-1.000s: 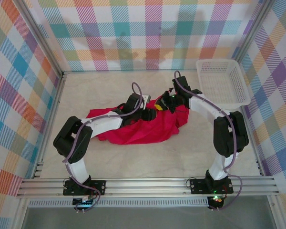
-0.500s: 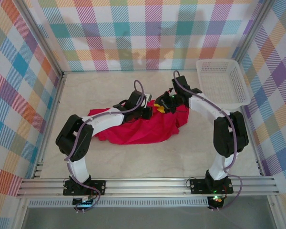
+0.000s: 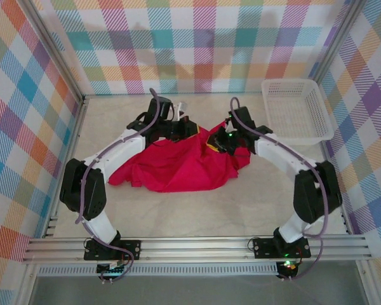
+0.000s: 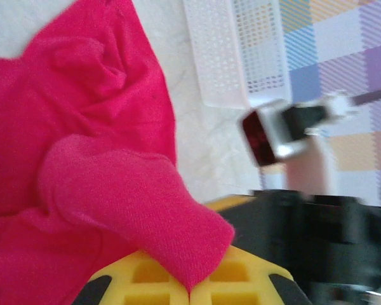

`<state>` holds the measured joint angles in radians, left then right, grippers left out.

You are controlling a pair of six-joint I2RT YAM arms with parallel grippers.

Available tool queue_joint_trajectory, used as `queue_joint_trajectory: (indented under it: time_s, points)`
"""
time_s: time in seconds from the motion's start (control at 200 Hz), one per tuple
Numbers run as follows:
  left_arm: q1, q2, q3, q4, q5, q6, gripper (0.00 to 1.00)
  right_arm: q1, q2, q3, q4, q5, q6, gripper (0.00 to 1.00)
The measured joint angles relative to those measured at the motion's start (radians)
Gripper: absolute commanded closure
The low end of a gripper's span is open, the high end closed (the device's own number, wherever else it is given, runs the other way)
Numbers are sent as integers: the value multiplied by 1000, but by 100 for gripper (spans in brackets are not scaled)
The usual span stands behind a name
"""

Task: Fold the inside-out t-shirt

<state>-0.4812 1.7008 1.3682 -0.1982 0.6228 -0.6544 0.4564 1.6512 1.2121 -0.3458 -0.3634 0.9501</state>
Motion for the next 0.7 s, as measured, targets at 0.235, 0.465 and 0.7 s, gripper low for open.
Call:
queue_joint_trajectory:
  time_s: [0.235,0.465,0.7]
  points:
    - [23,21,-84,238,184,-259,100,25,214,7,114,40,60,81]
    - [59,61,-150,452,267,-461,100,26,180,-109,70,153,61,77]
    - [65,86,-151,546,306,-509,100,26,-136,-173,74,203,-21,65]
